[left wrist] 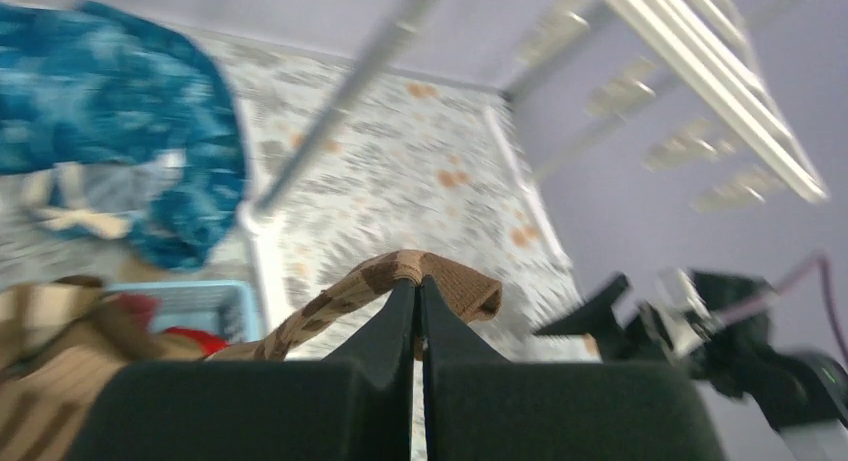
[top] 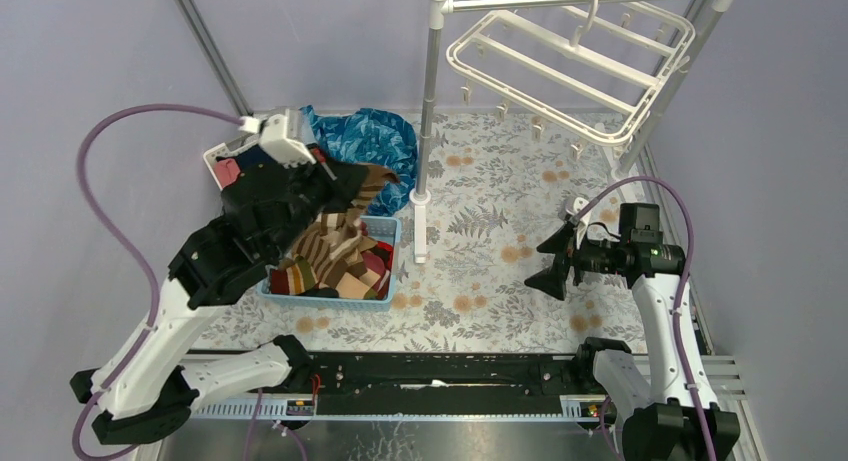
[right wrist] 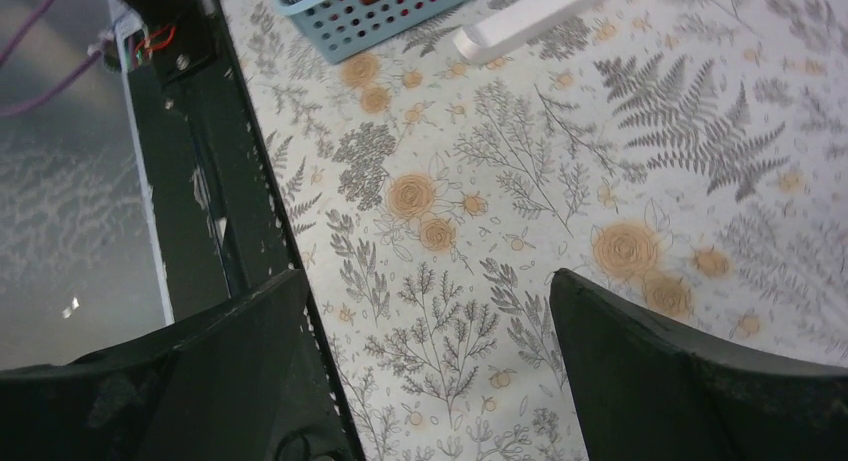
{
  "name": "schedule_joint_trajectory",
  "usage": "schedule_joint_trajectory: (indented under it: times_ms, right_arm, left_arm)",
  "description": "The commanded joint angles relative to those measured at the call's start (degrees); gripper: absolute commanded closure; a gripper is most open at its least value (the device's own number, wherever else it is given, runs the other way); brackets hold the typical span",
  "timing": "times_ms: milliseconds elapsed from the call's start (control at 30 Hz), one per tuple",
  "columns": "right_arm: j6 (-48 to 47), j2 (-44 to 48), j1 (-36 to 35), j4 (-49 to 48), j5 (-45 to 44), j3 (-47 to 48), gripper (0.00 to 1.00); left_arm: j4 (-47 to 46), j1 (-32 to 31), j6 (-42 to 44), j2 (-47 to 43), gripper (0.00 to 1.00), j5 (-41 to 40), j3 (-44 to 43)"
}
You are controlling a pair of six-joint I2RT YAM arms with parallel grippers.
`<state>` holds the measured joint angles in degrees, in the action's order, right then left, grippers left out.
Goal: Clip the socks to the hanger
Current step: Pick up the sock from the bin.
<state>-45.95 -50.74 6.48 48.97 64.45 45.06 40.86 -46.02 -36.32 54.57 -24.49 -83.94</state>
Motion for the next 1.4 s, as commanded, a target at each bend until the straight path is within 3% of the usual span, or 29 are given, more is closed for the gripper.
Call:
schedule_joint_trajectory:
  times_ms: [0,100,233,533,700,867,1033,1367]
  right_arm:
    - [-20.7,1.5,-0.4,15.0,8.5,4.5,0.00]
    - [-36.2,2.2,-0.4,24.2,11.0,6.8,0.00]
    - [-40.6,2.6,-0.4,27.1,13.9,9.4,0.00]
    - [-48.4,3.5,-0.4,28.7,18.3,8.9,0.00]
    - [-52.1,2.8,-0.3,27.7,17.5,10.1,0.00]
    - [-47.0,2.2,-0.3,21.6,17.2,10.2,0.03]
    - [-32.7,1.7,-0.3,11.1,15.5,10.2,0.13]
    - [-21.8,1.1,-0.3,1.4,15.1,9.6,0.35]
  left_arm:
    - [-12.0,0.0,1.9,3.3,1.00,23.3,2.2]
    - [-17.8,-0.2,-2.3,5.4,1.00,31.9,5.8]
    - [-29.1,-1.9,-9.4,7.9,1.00,36.8,12.3]
    - [-54.0,-10.6,-25.6,16.3,1.00,30.6,25.7]
    - [-57.4,-12.1,-32.6,21.0,1.00,29.0,27.3]
    - [-58.4,-12.5,-35.2,21.0,1.00,26.7,29.2]
    - [-59.5,-12.5,-36.1,21.3,1.00,26.9,30.2]
    - [-61.7,-12.6,-37.1,22.6,1.00,27.9,30.8]
